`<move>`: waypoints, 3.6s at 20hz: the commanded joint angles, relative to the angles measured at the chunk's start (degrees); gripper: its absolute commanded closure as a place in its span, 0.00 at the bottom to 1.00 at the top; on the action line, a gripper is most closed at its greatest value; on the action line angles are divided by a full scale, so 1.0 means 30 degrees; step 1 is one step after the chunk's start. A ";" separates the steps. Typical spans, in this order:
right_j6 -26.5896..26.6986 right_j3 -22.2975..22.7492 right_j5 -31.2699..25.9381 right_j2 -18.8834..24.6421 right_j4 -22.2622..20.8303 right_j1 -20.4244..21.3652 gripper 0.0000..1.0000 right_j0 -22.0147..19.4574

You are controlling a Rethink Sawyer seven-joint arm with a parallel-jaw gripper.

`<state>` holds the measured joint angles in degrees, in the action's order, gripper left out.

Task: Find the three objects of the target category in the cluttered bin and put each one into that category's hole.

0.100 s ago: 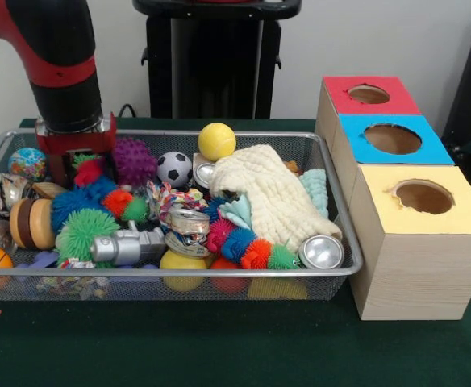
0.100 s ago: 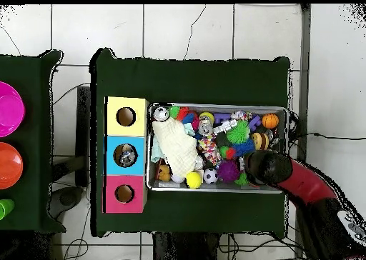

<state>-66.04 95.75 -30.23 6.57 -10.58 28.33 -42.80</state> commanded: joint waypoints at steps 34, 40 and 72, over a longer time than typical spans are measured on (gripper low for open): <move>-0.1223 -0.2653 0.0091 0.2034 -0.1357 -0.3388 0.00 0.0905; -0.0894 -0.1122 -0.4830 0.1162 -0.0817 -0.0717 0.00 0.1217; -0.0905 -0.1389 0.0564 0.2864 -0.0725 -0.2048 0.00 0.0131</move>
<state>-66.04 89.69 -35.39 7.35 -12.64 24.16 -39.78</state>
